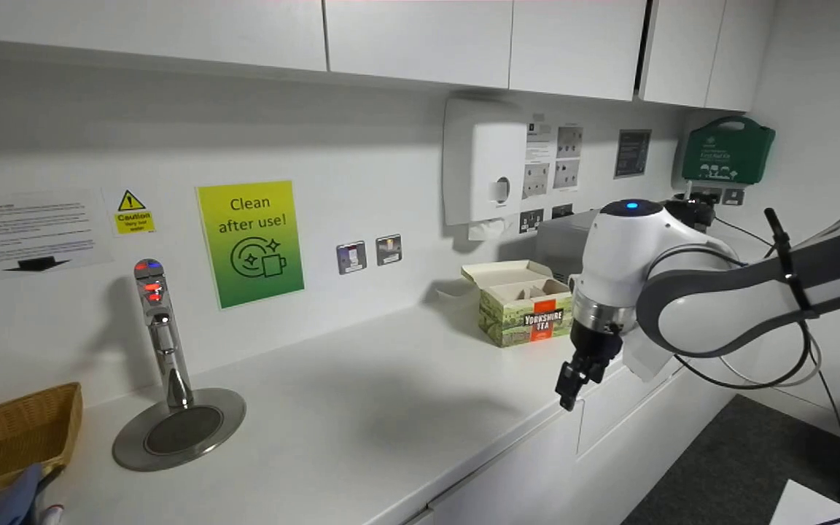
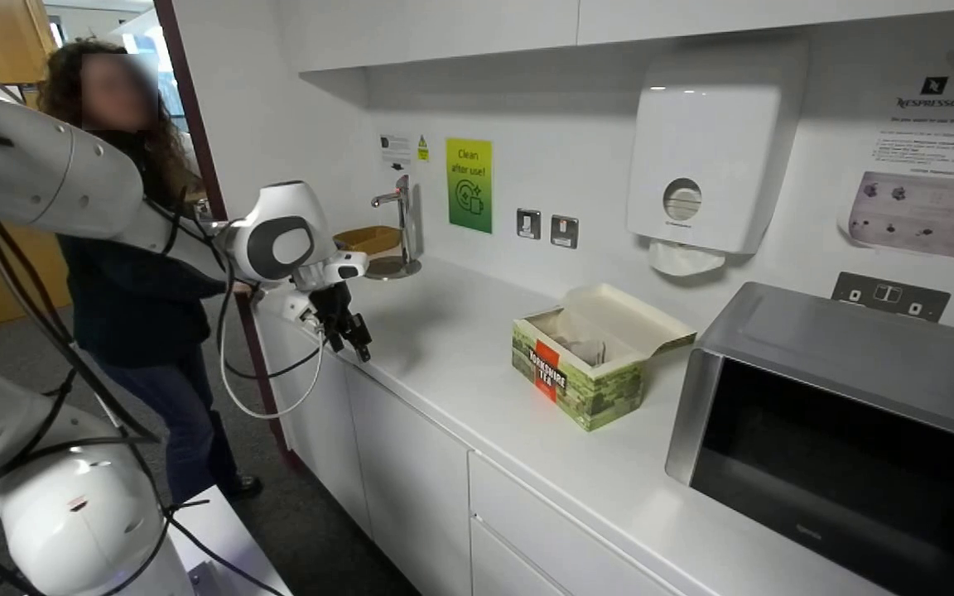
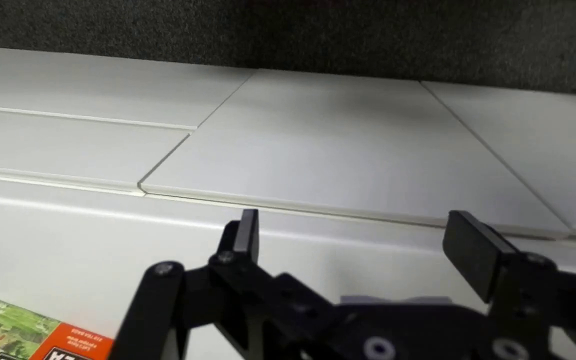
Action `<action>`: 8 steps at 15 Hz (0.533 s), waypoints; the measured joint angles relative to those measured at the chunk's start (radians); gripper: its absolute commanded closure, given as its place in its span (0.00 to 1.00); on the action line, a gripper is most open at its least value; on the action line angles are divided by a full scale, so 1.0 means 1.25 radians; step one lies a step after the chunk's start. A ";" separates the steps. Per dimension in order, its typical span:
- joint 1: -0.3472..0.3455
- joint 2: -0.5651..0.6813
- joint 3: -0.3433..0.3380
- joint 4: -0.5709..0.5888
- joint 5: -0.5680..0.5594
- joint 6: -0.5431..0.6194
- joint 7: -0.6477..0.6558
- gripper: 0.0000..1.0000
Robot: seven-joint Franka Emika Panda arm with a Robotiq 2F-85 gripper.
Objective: Remove a tea bag from the green box and put it on the counter
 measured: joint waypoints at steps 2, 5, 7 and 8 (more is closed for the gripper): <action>-0.011 -0.005 -0.028 0.000 0.001 0.045 0.030 0.00; -0.051 -0.014 -0.059 0.000 -0.005 0.102 0.061 0.00; -0.090 -0.021 -0.073 0.004 -0.015 0.131 0.070 0.00; -0.106 -0.023 -0.080 0.009 -0.015 0.136 0.071 0.00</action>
